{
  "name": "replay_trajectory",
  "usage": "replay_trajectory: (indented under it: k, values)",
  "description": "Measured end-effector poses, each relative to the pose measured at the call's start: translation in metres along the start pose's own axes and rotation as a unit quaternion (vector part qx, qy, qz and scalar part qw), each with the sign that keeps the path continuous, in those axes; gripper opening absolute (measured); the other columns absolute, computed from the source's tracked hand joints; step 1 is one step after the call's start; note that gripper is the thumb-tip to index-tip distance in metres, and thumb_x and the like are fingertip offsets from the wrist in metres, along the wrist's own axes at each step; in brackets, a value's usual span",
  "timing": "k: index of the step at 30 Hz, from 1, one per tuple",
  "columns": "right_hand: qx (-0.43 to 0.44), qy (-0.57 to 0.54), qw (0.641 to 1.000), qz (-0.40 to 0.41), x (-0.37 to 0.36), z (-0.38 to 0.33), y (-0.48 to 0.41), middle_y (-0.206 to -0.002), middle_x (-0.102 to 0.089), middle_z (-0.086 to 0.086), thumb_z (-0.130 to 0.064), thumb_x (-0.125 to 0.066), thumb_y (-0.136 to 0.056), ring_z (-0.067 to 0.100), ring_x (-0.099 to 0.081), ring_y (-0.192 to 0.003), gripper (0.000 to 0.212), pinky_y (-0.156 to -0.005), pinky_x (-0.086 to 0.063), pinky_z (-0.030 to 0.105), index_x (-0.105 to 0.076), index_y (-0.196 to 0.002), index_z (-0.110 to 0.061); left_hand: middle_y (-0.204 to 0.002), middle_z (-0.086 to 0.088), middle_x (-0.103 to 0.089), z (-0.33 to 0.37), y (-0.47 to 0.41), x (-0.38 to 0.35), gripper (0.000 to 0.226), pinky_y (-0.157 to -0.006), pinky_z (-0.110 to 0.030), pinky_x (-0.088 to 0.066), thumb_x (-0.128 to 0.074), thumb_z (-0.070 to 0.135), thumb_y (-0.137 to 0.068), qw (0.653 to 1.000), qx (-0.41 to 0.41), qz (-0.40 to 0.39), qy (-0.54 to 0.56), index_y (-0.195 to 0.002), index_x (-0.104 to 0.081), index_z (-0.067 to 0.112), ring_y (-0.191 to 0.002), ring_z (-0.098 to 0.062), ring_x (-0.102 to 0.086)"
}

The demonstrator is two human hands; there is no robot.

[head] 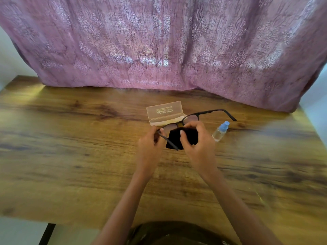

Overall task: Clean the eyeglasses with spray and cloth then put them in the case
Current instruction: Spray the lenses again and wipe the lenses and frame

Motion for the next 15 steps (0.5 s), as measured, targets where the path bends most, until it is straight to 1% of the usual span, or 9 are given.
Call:
replay_trajectory:
  k: [2,3,5,7,8,9,11,13,15]
  values:
    - [0.040,0.038,0.998,0.024,-0.003,-0.002,0.000,-0.092,-0.066,-0.001,-0.007,-0.069,-0.087,0.008,-0.062,-0.084,0.014,-0.074,-0.049,0.015,-0.063,-0.100,-0.007,-0.059,0.012,-0.055,0.003,0.001,-0.001,0.026,-0.042,-0.012,-0.029,-0.042,0.045,-0.097,1.000,-0.006,-0.010,0.011,-0.085,-0.058,0.028,-0.046,-0.003,-0.045]
    - [0.066,0.063,0.995,0.033,-0.005,-0.003,0.000,-0.092,-0.067,0.003,-0.003,-0.070,-0.085,0.012,-0.063,-0.085,0.014,-0.075,-0.049,0.016,-0.066,-0.099,-0.004,-0.057,0.011,-0.054,0.005,0.002,-0.001,0.027,-0.043,-0.012,-0.030,-0.043,0.044,-0.097,1.000,-0.012,-0.014,0.019,-0.085,-0.058,0.026,-0.046,-0.003,-0.045]
    - [0.105,0.107,0.988,0.036,-0.007,-0.002,0.001,-0.094,-0.067,0.009,0.002,-0.071,-0.083,0.018,-0.064,-0.086,0.016,-0.077,-0.051,0.021,-0.069,-0.099,0.000,-0.055,0.009,-0.053,0.008,0.002,-0.002,0.028,-0.045,-0.011,-0.032,-0.044,0.040,-0.098,0.999,-0.027,-0.013,0.029,-0.086,-0.059,0.019,-0.048,-0.004,-0.048]
    - [0.133,0.140,0.981,0.026,-0.009,-0.001,0.002,-0.097,-0.065,0.013,0.001,-0.070,-0.085,0.022,-0.064,-0.088,0.017,-0.077,-0.053,0.029,-0.071,-0.101,0.002,-0.055,0.009,-0.053,0.010,0.001,-0.001,0.025,-0.045,-0.011,-0.033,-0.048,0.034,-0.098,0.999,-0.035,-0.003,0.029,-0.087,-0.061,0.016,-0.050,-0.005,-0.050]
    - [0.144,0.149,0.978,0.018,-0.011,0.000,0.003,-0.098,-0.064,0.014,-0.001,-0.069,-0.086,0.023,-0.063,-0.088,0.018,-0.077,-0.052,0.031,-0.071,-0.103,0.003,-0.056,0.007,-0.056,0.009,0.001,-0.001,0.024,-0.044,-0.014,-0.034,-0.049,0.032,-0.098,0.999,-0.035,0.002,0.029,-0.088,-0.062,0.013,-0.051,-0.008,-0.052]
    - [0.151,0.152,0.977,0.012,-0.012,0.000,0.004,-0.098,-0.062,0.015,-0.004,-0.069,-0.088,0.023,-0.061,-0.088,0.019,-0.077,-0.052,0.031,-0.071,-0.105,0.003,-0.059,0.004,-0.058,0.009,0.001,0.000,0.025,-0.044,-0.018,-0.035,-0.050,0.031,-0.097,0.999,-0.034,0.005,0.030,-0.089,-0.063,0.012,-0.053,-0.013,-0.053]
    - [0.154,0.151,0.976,0.007,-0.014,-0.002,0.005,-0.097,-0.061,0.015,-0.011,-0.071,-0.089,0.021,-0.059,-0.088,0.023,-0.079,-0.049,0.024,-0.070,-0.108,0.004,-0.061,0.000,-0.061,0.008,0.000,0.001,0.024,-0.046,-0.025,-0.038,-0.050,0.031,-0.097,0.999,-0.031,0.004,0.034,-0.090,-0.064,0.013,-0.056,-0.020,-0.055]
    - [0.146,0.142,0.979,0.009,-0.016,-0.003,0.006,-0.097,-0.061,0.015,-0.012,-0.074,-0.087,0.021,-0.058,-0.088,0.026,-0.079,-0.047,0.023,-0.070,-0.108,0.003,-0.059,0.003,-0.059,0.008,0.000,0.003,0.020,-0.044,-0.020,-0.036,-0.050,0.030,-0.097,0.999,-0.034,0.006,0.039,-0.089,-0.063,0.017,-0.054,-0.017,-0.053]
    - [0.134,0.132,0.982,0.006,-0.016,-0.005,0.007,-0.097,-0.062,0.016,-0.006,-0.073,-0.086,0.024,-0.060,-0.088,0.025,-0.077,-0.051,0.029,-0.070,-0.109,0.004,-0.057,0.008,-0.057,0.010,0.000,0.004,0.014,-0.044,-0.014,-0.035,-0.051,0.030,-0.097,0.998,-0.040,0.010,0.041,-0.090,-0.062,0.025,-0.050,-0.008,-0.050]
Point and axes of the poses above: each hand's wrist, its own y-axis away from the middle knuckle, its own x-axis out of the back of the hand, z = x × y, the point moved 2 cm from there along -y, towards the middle knuckle
